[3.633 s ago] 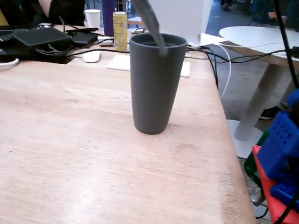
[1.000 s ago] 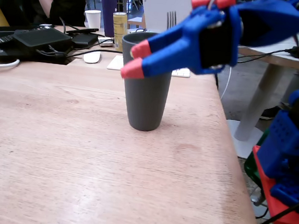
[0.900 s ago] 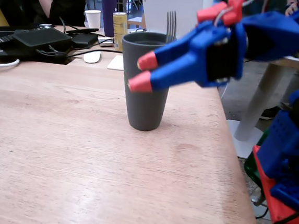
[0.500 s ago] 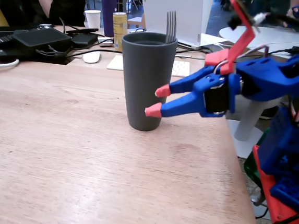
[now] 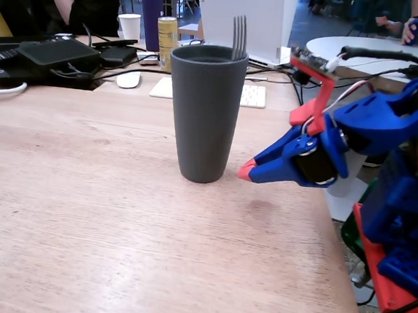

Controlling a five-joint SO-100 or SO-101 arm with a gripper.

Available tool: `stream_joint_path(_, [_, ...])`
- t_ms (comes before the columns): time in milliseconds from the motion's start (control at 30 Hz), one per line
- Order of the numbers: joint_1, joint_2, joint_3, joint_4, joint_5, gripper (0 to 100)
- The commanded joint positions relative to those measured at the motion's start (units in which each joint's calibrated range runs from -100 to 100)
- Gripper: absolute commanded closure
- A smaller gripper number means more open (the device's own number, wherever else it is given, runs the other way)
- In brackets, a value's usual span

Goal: Grab the fork and place it in gray glass

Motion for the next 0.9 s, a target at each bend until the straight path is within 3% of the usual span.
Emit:
stream_joint_path(0, [0.0, -0.6, 0.2, -0.3, 0.4, 100])
stream_joint_path(267, [-0.1, -0.6, 0.5, -0.4, -0.8, 100])
stream_joint_path(467, [-0.1, -0.6, 0.2, -0.5, -9.6, 100])
stream_joint_path(867, [-1.6, -0.6, 0.2, -0.5, -9.1, 100])
